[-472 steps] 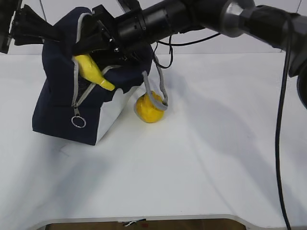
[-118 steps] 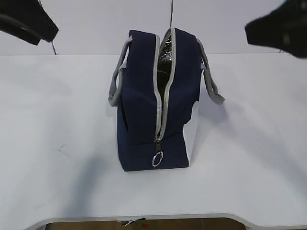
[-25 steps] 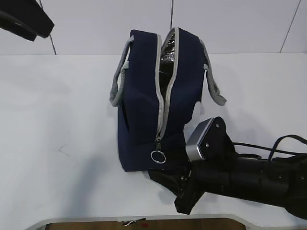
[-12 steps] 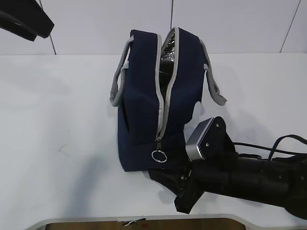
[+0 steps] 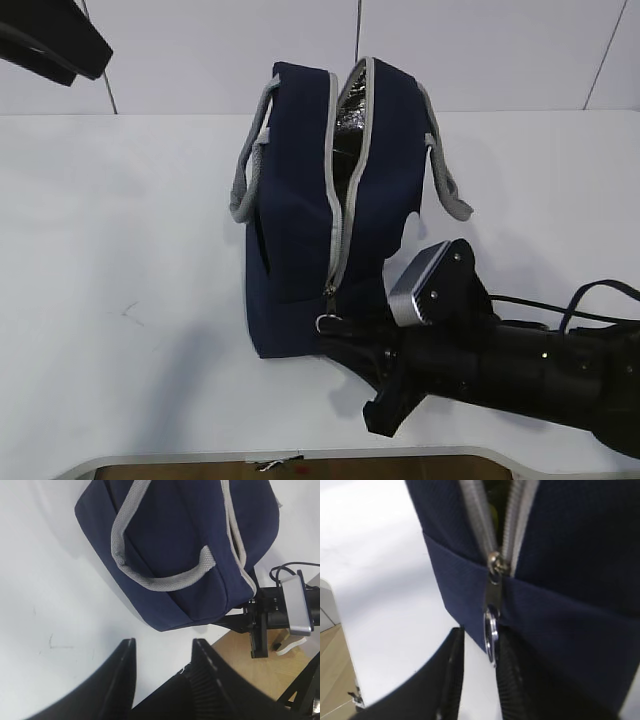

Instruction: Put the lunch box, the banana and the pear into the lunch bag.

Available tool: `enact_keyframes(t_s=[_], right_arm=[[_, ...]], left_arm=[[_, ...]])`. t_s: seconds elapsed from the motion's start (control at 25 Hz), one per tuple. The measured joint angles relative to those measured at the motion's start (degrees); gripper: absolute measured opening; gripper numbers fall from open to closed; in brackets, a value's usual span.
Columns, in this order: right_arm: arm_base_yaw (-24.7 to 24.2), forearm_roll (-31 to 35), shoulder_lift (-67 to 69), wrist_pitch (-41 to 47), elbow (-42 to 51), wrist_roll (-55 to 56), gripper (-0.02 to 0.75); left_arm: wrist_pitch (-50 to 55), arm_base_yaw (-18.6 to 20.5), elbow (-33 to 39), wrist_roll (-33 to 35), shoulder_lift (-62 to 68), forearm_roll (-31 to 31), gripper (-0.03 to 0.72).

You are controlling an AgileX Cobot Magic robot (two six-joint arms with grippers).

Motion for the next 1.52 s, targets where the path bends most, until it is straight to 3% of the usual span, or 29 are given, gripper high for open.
enact_keyframes(t_s=[0.12,0.32,0.6,0.84,1.16,1.52], right_arm=[[0.00,1.72,0.00,0.00,0.00,0.00,0.167],[0.00,5.37,0.00,0.05,0.00,0.00,0.020],[0.00,5.93,0.00,0.05,0.00,0.71,0.017],[0.00,1.72,-2.98,1.49,0.00,6.06,0.017],[0.00,-4.09,-14.47,9.51,0.00,11.91,0.017],[0.00,-11.45,-26.85,19.21,0.30,20.44,0.017]], left_arm=[[0.00,0.00,0.00,0.00,0.00,0.00,0.279],[0.00,0.00,0.00,0.00,0.00,0.00,0.269],[0.00,-0.10,0.11,-0.14,0.00,0.37,0.265],[0.00,-1.53,2.27,-0.17,-0.22,1.47,0.265],[0.00,-5.68,2.96,-0.26,-3.05,2.95,0.265],[0.00,-5.85,8.40,-0.39,-3.05,5.52,0.265]])
